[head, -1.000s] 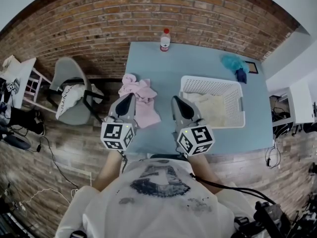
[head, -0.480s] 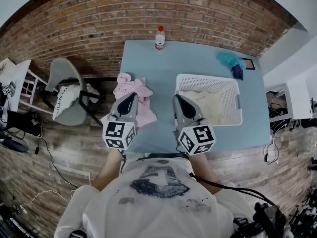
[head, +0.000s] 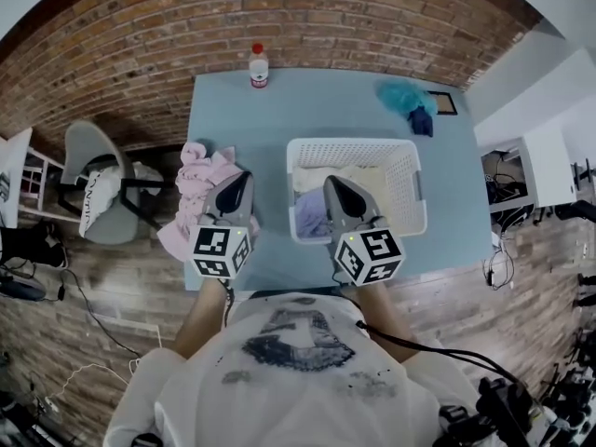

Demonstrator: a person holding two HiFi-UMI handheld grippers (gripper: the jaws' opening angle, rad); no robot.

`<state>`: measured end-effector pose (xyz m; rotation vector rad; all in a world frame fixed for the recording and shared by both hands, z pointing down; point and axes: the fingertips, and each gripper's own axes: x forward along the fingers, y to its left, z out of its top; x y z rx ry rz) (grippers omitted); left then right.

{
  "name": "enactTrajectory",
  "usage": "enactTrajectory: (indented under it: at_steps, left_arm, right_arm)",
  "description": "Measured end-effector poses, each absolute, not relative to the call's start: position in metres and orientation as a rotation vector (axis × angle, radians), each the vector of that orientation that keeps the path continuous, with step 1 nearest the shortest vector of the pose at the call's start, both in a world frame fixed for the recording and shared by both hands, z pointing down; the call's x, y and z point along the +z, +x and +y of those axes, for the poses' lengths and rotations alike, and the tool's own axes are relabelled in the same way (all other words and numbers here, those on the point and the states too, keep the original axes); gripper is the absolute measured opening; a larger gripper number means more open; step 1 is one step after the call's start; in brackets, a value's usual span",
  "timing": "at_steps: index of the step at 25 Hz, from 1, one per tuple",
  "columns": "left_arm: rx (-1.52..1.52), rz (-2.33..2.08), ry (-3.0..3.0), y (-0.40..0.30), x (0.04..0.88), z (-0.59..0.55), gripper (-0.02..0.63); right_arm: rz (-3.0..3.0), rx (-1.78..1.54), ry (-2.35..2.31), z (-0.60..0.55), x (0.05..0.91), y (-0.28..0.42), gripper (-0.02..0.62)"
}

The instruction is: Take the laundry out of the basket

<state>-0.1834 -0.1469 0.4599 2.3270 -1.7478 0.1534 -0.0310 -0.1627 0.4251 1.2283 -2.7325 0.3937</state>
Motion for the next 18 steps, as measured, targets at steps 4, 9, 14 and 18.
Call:
enactTrajectory:
  at_steps: [4, 9, 14, 18]
  left_arm:
    - [0.176, -1.725, 2.322, -0.151, 0.467, -0.168, -0.009]
    - [0.208, -1.714, 2.302, -0.119, 0.479, -0.188, -0.009]
    - [0.232, -1.693, 2.304, -0.091, 0.483, -0.206, -0.008]
    - [0.25, -1.692, 2.304, -0.078, 0.488, -0.218, -0.008]
  right_arm:
    - [-2.683, 0.451, 1.19, -0.181, 0.439, -0.003, -0.002]
    - [-2.606, 0.512, 1.084, -0.204, 0.465, 0.029, 0.0]
    - [-2.517, 0.586, 0.924, -0.218, 0.5, 0.053, 0.146]
    - [-2.45, 0.663, 0.761, -0.224, 0.528, 0.058, 0.298]
